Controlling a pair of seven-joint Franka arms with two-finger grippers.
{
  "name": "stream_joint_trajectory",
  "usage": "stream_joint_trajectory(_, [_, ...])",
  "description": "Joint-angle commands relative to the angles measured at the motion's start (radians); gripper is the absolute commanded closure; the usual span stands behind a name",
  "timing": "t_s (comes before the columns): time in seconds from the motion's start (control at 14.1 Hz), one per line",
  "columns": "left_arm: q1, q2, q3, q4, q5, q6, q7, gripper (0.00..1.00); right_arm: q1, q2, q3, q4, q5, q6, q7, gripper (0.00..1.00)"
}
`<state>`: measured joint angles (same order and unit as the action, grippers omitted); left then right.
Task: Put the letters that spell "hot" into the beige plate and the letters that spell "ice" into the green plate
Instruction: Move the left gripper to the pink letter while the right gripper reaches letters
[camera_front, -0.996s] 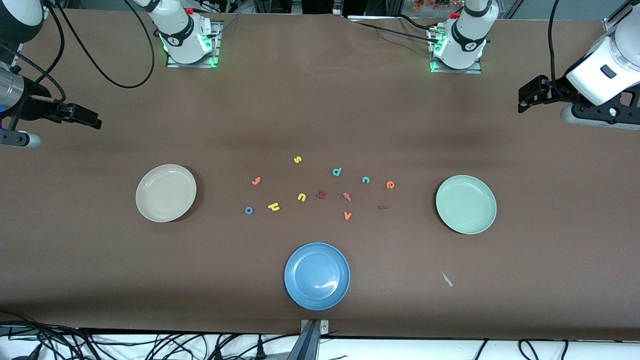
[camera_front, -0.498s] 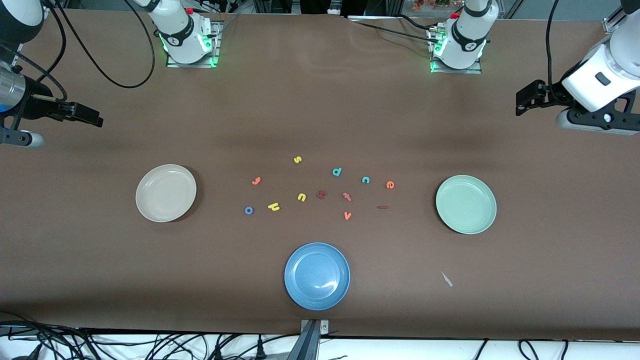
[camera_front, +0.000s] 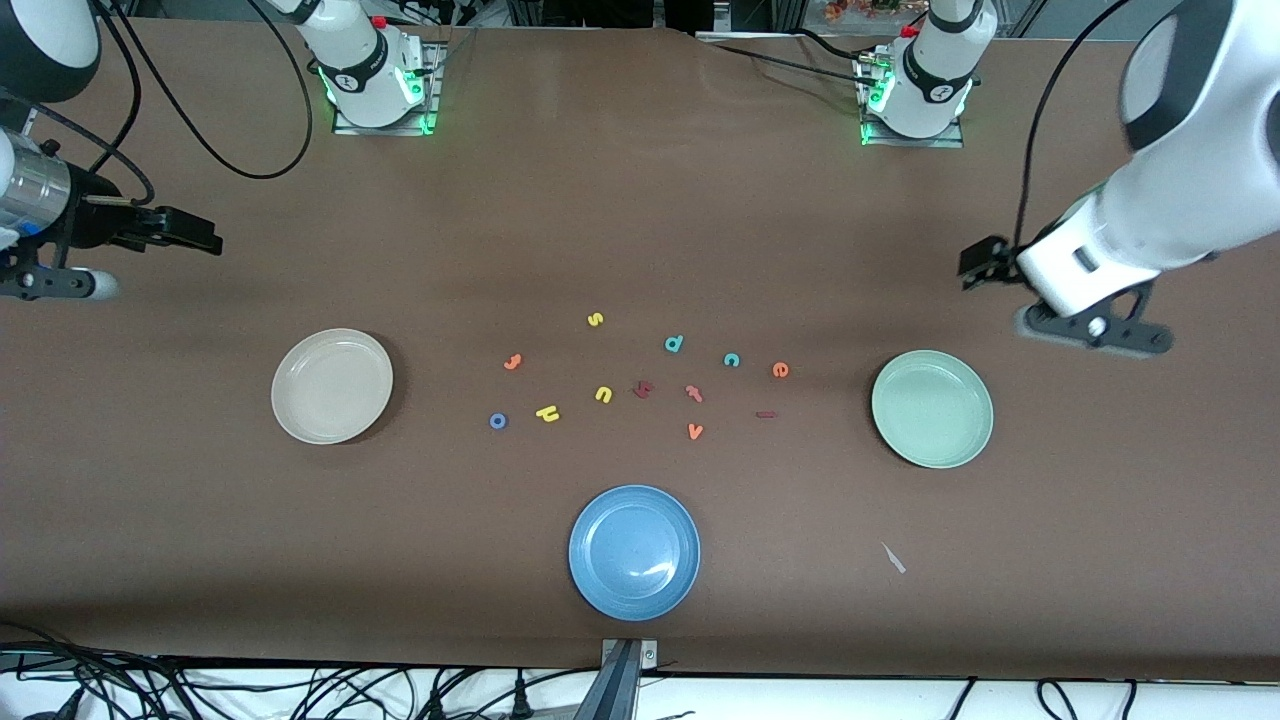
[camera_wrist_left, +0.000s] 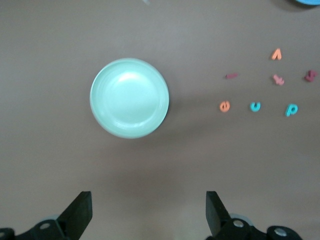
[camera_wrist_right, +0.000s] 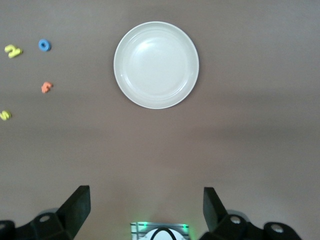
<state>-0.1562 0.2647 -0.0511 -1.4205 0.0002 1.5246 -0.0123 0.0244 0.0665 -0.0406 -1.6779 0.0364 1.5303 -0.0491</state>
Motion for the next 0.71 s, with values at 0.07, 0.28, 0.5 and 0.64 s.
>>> stream_joint_trajectory(0.07, [-0.049, 0.128, 0.004, 0.060, -0.012, 0.122, -0.029, 0.00, 0.043, 0.068, 0.001, 0.081, 0.004, -0.062, -0.097, 0.00])
stream_joint_trajectory(0.28, [-0.092, 0.232, 0.004, 0.060, -0.011, 0.231, -0.015, 0.00, 0.055, 0.131, 0.004, 0.112, 0.020, -0.073, -0.145, 0.00])
stream_joint_trajectory(0.5, [-0.108, 0.297, 0.004, 0.060, -0.011, 0.308, -0.005, 0.00, 0.072, 0.243, 0.007, 0.185, 0.016, -0.070, -0.236, 0.00])
stream_joint_trajectory(0.64, [-0.106, 0.349, 0.004, 0.058, -0.009, 0.337, 0.114, 0.00, 0.071, 0.336, 0.007, 0.252, 0.025, -0.076, -0.279, 0.00])
